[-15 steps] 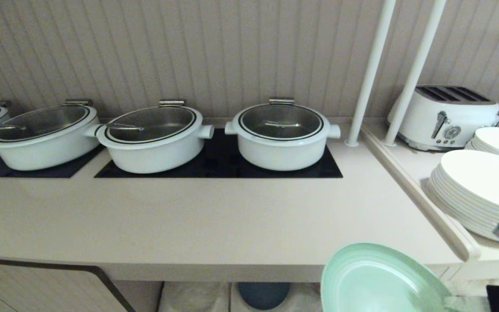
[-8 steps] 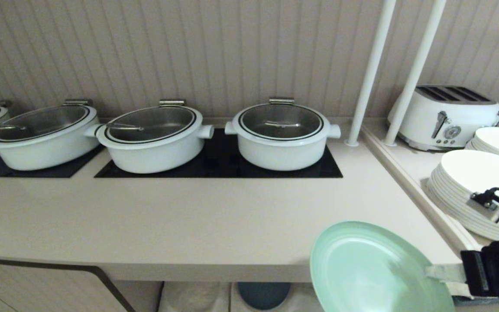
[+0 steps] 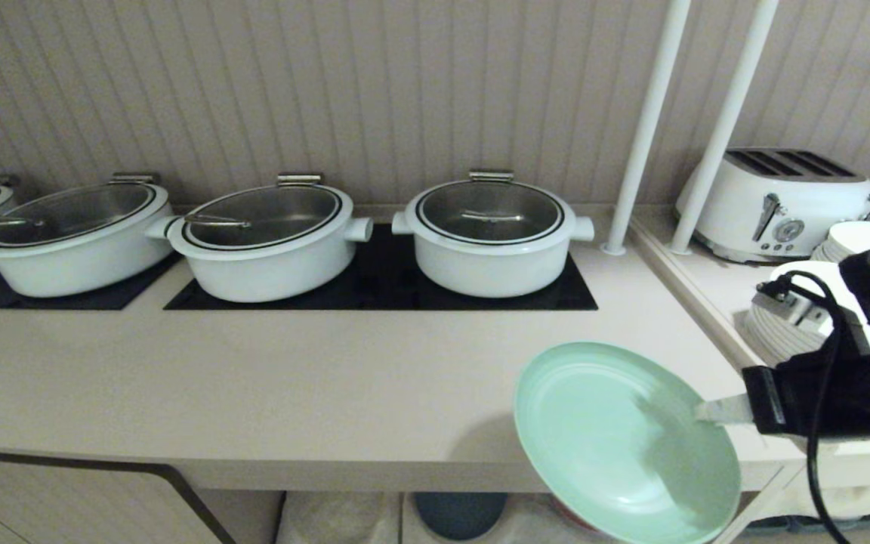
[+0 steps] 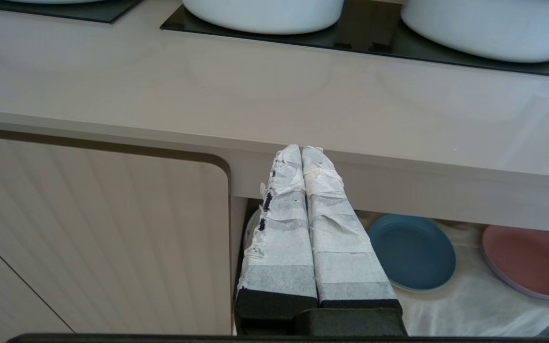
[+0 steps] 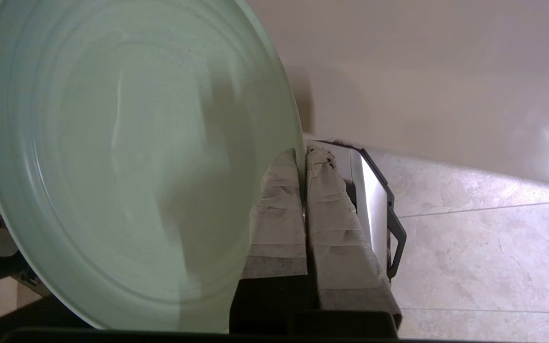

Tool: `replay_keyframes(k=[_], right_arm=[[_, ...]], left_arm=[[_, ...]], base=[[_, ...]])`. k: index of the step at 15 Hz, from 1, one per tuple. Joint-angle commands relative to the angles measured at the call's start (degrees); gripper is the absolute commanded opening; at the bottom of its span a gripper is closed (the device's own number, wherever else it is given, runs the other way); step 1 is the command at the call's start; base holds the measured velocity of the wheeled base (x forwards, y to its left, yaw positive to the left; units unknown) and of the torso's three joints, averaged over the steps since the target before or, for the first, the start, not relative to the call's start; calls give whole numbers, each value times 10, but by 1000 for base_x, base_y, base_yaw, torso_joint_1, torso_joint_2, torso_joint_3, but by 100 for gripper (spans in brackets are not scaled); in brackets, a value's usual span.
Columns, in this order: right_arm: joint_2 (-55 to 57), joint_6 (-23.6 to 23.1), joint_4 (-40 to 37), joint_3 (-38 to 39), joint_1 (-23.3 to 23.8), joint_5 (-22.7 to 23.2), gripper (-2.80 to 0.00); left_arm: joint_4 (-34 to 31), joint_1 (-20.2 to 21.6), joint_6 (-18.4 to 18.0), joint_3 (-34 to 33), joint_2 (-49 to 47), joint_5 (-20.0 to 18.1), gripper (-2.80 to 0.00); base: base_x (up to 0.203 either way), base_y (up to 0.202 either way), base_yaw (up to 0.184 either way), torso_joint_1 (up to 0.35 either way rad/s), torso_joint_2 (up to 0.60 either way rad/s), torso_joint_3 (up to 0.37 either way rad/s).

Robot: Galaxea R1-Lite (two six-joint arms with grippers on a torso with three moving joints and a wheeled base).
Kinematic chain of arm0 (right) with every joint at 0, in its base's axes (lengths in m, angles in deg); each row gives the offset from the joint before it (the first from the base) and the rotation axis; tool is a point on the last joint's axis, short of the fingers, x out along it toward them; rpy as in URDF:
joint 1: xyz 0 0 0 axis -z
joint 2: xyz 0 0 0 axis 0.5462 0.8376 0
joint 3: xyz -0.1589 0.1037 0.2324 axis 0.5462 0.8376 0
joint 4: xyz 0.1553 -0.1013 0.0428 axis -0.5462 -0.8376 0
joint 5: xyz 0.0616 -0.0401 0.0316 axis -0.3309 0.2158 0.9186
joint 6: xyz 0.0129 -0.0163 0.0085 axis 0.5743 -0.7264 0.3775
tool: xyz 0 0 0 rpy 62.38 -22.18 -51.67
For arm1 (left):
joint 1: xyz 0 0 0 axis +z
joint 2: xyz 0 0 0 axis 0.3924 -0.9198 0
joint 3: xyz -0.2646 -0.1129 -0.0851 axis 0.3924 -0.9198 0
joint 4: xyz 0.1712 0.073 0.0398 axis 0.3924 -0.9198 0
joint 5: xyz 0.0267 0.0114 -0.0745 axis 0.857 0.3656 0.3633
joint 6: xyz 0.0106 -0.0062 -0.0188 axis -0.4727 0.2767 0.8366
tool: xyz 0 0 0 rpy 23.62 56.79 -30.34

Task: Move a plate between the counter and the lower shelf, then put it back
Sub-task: Put the plate

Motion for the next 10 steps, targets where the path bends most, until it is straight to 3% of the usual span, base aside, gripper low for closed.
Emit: replay_keyframes(k=[1,10], right_arm=[[47,1,-1,-28,-7,2,-280],[170,3,6,-131,-101,4,-280]], left_arm=[[0,0,1,0,0,0,-280],[0,0,1,0,0,0,-280]], base=[[0,0,0,0,0,0],[0,0,0,0,0,0]])
